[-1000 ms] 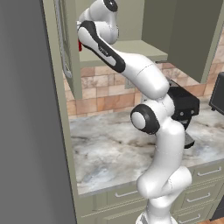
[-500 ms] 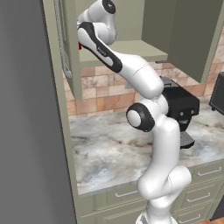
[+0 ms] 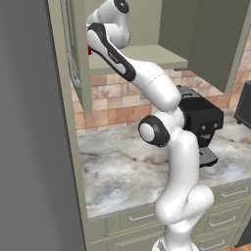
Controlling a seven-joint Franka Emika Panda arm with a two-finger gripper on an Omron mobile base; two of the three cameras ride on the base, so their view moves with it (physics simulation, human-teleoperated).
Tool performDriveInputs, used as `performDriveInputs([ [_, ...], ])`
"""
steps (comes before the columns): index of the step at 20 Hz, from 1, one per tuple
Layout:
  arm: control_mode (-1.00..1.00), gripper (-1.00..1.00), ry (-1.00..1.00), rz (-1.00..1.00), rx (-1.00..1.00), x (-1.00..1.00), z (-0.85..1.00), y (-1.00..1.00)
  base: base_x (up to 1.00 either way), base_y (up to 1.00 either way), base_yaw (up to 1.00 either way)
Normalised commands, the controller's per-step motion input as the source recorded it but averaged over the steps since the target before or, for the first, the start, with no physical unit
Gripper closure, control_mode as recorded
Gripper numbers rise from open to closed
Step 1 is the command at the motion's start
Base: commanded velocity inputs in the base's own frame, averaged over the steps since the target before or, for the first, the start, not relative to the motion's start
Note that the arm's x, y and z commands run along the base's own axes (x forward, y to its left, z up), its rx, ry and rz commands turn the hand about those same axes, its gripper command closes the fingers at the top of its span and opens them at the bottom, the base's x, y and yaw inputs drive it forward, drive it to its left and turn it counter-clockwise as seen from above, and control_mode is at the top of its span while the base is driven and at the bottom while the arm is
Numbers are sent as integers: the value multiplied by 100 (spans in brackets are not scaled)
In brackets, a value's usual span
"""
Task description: Collect the turmeric, ketchup, and shaker from the cabinet and place them next to the stove.
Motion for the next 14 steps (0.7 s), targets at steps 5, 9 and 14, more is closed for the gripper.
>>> performDriveInputs([
  [5,-100,100,0,0,1,0,-5,0,0,0,0],
  [9,-100,100,0,0,3,-1,-14,0,0,0,0],
  [14,-100,100,-7,0,8,-24,-30,-7,0,0,0],
])
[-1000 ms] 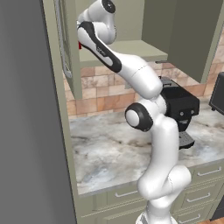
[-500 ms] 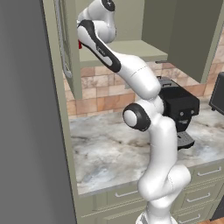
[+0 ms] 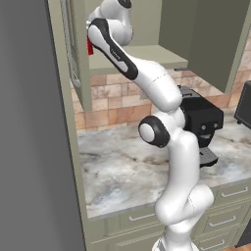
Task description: Collect the turmeric, ketchup, and shaker from the cabinet and place them next to the stove.
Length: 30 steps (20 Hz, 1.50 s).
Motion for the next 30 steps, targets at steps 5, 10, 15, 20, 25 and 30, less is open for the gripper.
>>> performDriveInputs([
  [5,-100,100,-16,1,12,-70,-24,-31,0,0,0],
  [10,-100,100,-21,0,15,-95,-35,-44,0,0,0],
  [15,-100,100,-30,0,21,-100,-37,-58,0,0,0],
  [20,-100,100,-31,0,25,-100,-17,-75,0,0,0],
  [25,-100,100,-25,0,17,-100,1,-71,0,0,0],
  [30,-100,100,-15,0,7,-100,10,-56,0,0,0],
])
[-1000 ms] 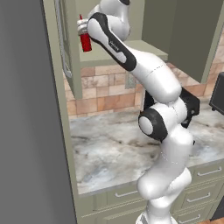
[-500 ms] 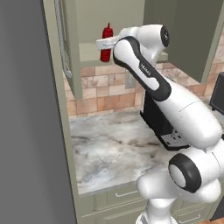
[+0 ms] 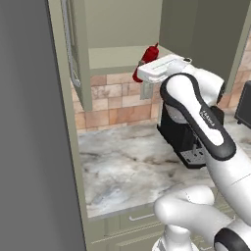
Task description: Collect the turmeric, ketchup, and shaker from the cabinet and place them next to the stove.
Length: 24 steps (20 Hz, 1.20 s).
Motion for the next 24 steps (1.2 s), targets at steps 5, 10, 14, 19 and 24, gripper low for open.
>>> performDriveInputs([
  [5,-100,100,-7,1,0,-100,2,-39,0,0,0],
  [10,-100,100,-1,6,-1,-100,-20,-19,0,0,0],
  [14,-100,100,0,12,-4,-99,-45,-14,0,0,0],
  [19,-100,100,0,19,-7,-89,-57,-9,0,0,0],
  [24,100,100,0,11,-9,-61,-54,0,-15,0,2],
])
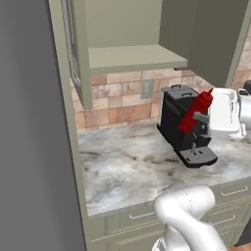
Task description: Collect the turmeric, ketchup, and shaker from the cabinet and place them next to the stove.
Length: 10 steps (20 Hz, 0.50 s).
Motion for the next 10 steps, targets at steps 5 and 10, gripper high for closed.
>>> performDriveInputs([
  [5,100,100,0,0,0,0,0,0,-98,-11,8],
  [10,100,100,0,0,0,0,0,0,-97,-32,13],
])
